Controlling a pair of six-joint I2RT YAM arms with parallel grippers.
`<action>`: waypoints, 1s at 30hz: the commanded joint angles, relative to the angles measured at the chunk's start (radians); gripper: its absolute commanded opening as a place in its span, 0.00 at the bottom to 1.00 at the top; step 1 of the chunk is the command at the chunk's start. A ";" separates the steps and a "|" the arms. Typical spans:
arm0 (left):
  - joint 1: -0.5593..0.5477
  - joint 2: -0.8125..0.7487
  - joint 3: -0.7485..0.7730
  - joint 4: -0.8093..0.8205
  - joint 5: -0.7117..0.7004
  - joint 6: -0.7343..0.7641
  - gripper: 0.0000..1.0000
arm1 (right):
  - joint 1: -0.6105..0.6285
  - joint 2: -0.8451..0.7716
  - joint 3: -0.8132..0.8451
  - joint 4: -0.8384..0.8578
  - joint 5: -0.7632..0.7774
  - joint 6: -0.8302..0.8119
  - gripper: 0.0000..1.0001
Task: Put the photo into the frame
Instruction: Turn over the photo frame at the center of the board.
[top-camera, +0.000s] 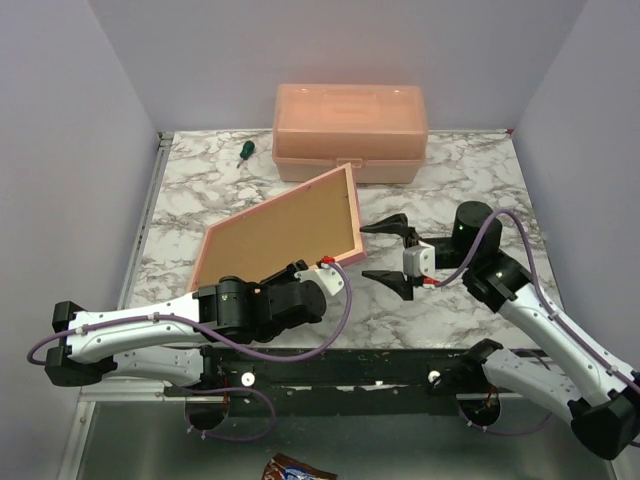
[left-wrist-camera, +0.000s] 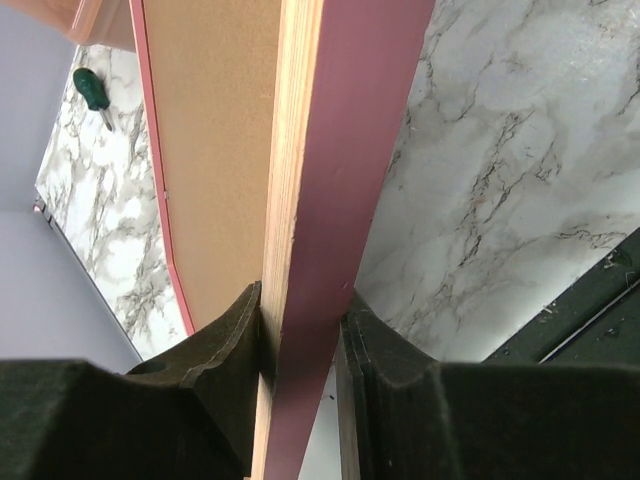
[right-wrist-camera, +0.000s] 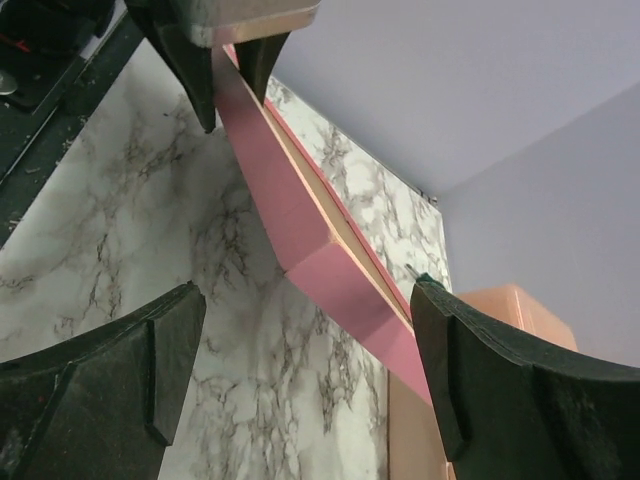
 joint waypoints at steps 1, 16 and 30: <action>-0.003 -0.031 0.056 0.103 0.084 -0.098 0.11 | 0.004 0.074 0.036 0.059 -0.143 -0.132 0.89; -0.003 -0.069 0.075 0.110 0.104 -0.105 0.14 | 0.053 0.194 0.079 0.048 -0.172 -0.133 0.29; -0.003 -0.134 0.206 0.141 0.053 -0.108 0.99 | 0.052 0.149 0.073 0.063 -0.161 0.028 0.01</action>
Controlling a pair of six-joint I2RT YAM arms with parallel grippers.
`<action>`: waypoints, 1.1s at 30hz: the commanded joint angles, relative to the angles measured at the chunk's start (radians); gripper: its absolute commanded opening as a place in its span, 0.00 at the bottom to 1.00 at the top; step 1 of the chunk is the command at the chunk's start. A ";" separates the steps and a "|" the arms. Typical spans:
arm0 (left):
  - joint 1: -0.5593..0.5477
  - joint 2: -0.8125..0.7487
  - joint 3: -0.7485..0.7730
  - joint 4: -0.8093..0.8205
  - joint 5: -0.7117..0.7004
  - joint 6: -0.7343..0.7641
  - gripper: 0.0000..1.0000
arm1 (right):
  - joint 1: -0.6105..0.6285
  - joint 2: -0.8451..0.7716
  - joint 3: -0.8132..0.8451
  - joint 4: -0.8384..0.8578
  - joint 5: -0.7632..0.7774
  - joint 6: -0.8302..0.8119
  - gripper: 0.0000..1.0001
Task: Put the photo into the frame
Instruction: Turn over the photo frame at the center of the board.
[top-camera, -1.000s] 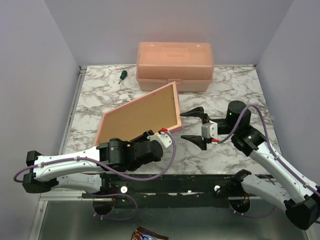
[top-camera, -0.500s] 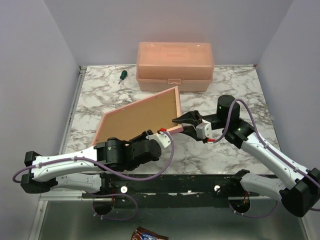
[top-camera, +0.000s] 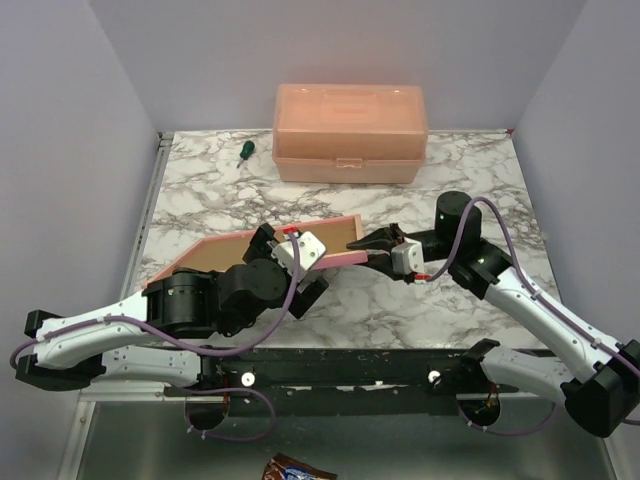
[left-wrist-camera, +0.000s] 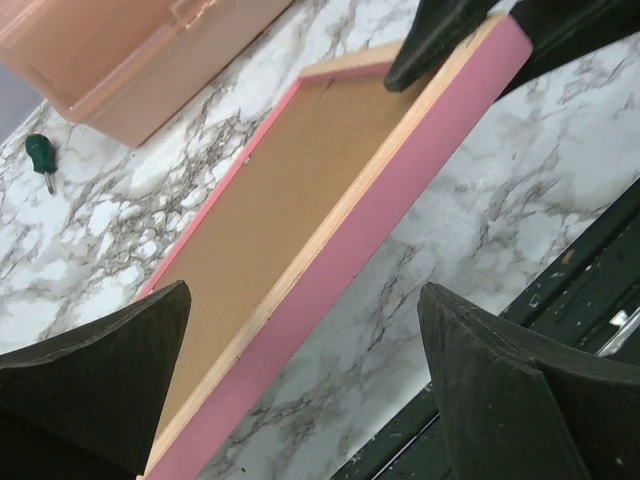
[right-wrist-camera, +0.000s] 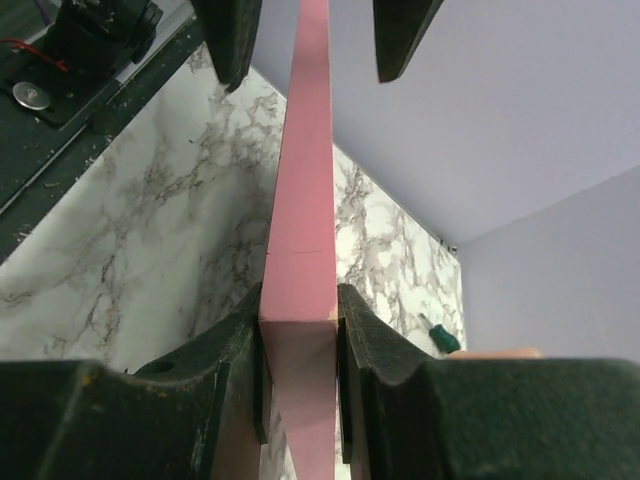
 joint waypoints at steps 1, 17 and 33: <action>-0.005 -0.029 0.084 0.048 -0.004 -0.032 0.98 | 0.006 -0.024 0.032 0.005 -0.032 0.158 0.01; 0.007 -0.088 0.075 0.164 0.068 -0.191 0.97 | 0.006 -0.023 0.111 0.138 0.273 1.054 0.01; 0.466 -0.069 -0.231 0.259 0.616 -0.579 0.96 | -0.106 0.208 -0.011 -0.013 0.456 1.525 0.01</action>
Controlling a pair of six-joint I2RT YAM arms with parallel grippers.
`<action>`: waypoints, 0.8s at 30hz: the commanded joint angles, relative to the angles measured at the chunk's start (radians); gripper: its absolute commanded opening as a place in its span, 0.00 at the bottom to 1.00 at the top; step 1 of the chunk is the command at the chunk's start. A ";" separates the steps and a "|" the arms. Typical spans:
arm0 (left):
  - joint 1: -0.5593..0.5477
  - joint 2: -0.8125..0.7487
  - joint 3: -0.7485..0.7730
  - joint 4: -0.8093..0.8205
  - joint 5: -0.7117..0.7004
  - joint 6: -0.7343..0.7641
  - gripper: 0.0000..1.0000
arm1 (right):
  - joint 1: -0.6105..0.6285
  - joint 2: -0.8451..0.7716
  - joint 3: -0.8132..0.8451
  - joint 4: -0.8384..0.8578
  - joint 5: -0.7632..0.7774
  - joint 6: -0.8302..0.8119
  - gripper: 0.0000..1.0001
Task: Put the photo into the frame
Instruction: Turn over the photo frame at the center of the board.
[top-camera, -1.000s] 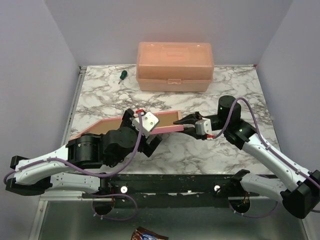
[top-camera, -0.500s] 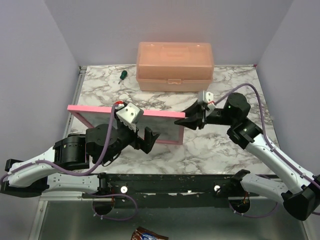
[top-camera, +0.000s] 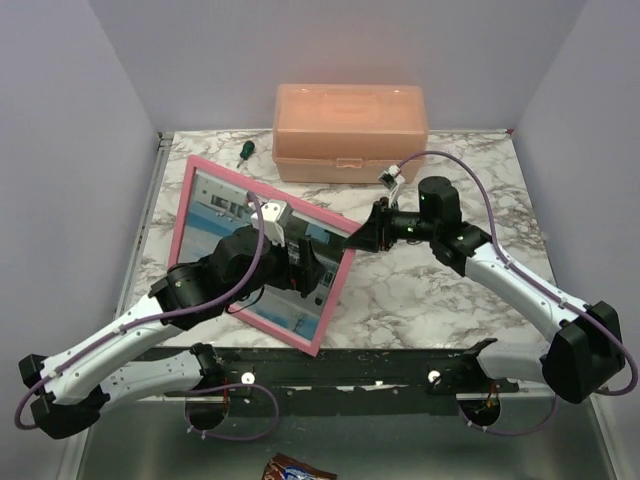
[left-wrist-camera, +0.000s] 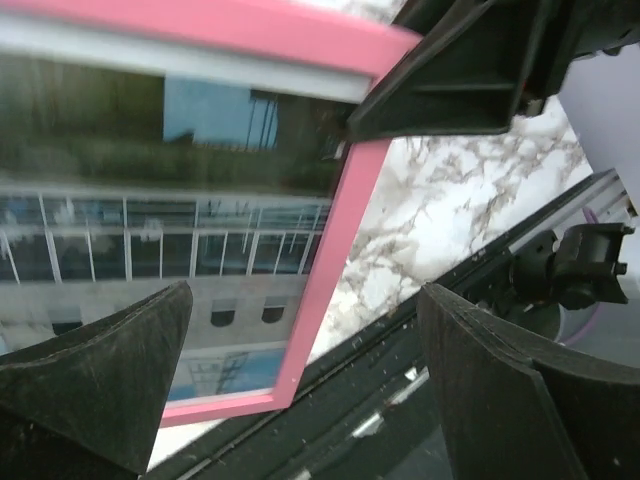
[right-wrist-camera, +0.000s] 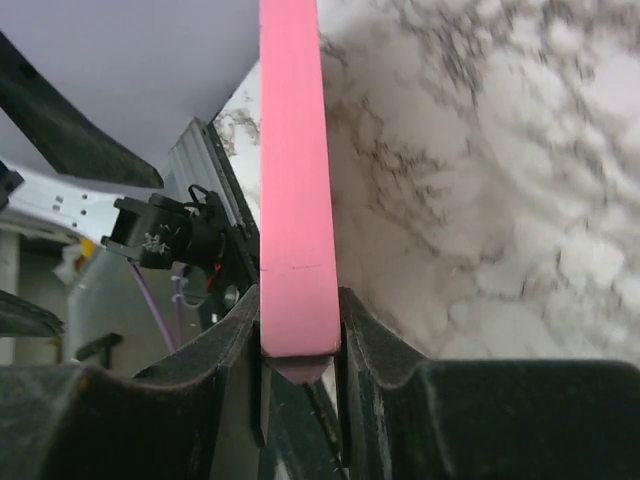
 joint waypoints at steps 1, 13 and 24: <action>0.119 0.012 -0.110 0.037 0.223 -0.164 0.96 | -0.079 -0.012 -0.143 0.003 0.078 0.174 0.01; 0.324 0.062 -0.416 0.148 0.398 -0.285 0.97 | -0.346 0.047 -0.392 0.073 0.161 0.215 0.01; 0.422 0.001 -0.515 0.023 0.306 -0.278 0.98 | -0.405 0.141 -0.396 -0.022 0.342 0.153 0.38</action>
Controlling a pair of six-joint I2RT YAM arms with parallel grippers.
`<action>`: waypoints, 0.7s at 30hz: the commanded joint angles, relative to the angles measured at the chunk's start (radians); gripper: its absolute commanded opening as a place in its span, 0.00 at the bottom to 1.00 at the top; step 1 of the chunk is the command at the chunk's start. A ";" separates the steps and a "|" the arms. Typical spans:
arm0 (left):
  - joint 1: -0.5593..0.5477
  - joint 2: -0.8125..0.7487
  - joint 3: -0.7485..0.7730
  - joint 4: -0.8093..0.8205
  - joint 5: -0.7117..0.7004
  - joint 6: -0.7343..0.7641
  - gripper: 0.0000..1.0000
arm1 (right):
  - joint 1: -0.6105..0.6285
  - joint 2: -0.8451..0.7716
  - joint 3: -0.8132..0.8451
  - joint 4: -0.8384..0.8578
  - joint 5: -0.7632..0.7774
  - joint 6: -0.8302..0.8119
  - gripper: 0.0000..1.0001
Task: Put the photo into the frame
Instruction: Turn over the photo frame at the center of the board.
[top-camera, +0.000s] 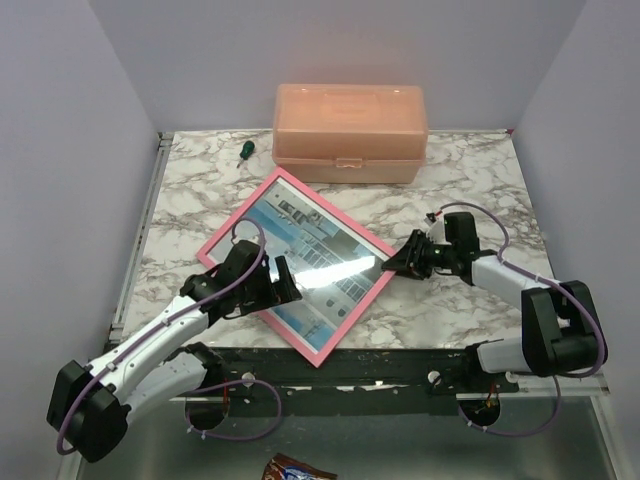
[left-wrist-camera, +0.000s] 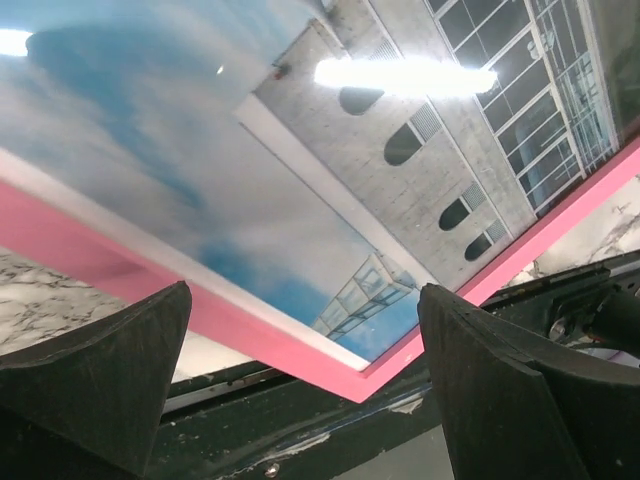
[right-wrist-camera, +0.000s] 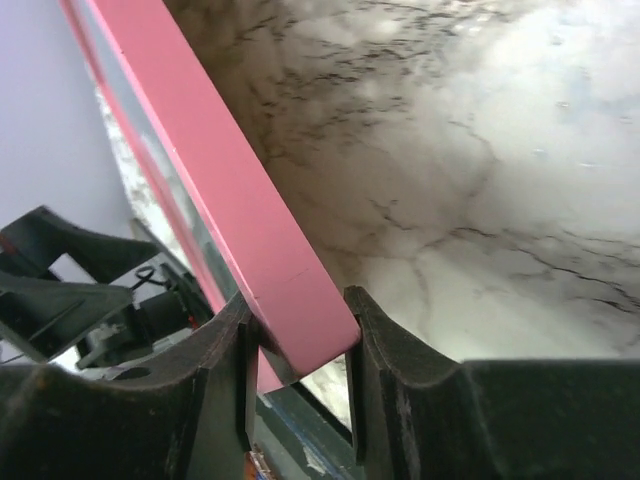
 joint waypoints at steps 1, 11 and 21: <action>0.019 -0.070 -0.019 -0.074 -0.064 -0.008 0.98 | -0.024 0.038 0.000 -0.046 0.303 -0.155 0.42; 0.060 -0.136 -0.085 -0.115 -0.088 -0.032 0.99 | -0.026 0.089 0.093 -0.185 0.418 -0.202 0.71; 0.156 -0.133 -0.146 -0.076 -0.034 -0.018 0.98 | -0.026 0.154 0.254 -0.241 0.403 -0.243 1.00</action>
